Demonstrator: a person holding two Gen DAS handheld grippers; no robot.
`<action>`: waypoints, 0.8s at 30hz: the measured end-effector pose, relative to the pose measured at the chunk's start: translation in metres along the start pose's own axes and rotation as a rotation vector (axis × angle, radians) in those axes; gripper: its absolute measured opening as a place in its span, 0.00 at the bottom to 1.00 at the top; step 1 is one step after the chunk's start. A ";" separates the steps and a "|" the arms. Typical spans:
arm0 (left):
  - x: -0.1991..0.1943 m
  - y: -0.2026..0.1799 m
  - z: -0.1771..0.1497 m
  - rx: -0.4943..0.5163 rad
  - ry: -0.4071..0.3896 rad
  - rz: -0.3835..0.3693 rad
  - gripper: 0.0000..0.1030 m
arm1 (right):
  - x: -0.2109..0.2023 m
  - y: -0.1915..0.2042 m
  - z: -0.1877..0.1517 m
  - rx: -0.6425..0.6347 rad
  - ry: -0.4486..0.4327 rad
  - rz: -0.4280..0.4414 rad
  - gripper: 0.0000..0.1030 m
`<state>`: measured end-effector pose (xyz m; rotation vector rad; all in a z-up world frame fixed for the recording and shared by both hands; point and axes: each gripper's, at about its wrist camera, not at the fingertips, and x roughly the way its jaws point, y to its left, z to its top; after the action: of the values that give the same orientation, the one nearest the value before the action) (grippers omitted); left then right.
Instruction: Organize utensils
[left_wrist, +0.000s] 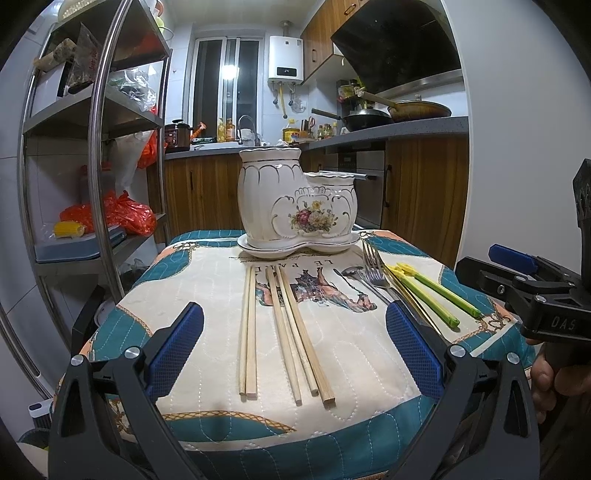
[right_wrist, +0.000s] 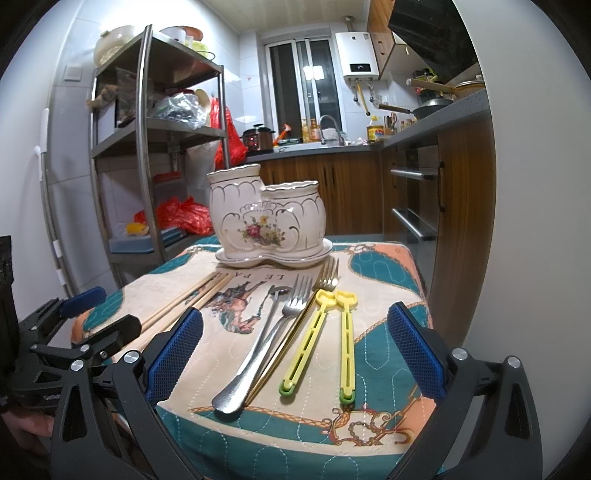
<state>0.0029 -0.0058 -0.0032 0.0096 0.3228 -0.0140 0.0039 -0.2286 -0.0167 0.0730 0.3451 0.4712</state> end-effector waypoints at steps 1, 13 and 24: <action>0.000 0.000 0.000 0.000 0.000 0.000 0.95 | 0.000 0.000 0.000 0.000 0.000 0.000 0.96; 0.000 -0.001 0.000 0.001 0.001 0.000 0.95 | 0.000 0.000 0.000 0.000 0.001 0.001 0.96; 0.002 -0.001 -0.001 0.002 0.007 -0.001 0.95 | 0.001 0.000 0.000 0.002 0.000 0.003 0.96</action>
<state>0.0048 -0.0065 -0.0053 0.0118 0.3295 -0.0148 0.0048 -0.2282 -0.0172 0.0753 0.3456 0.4734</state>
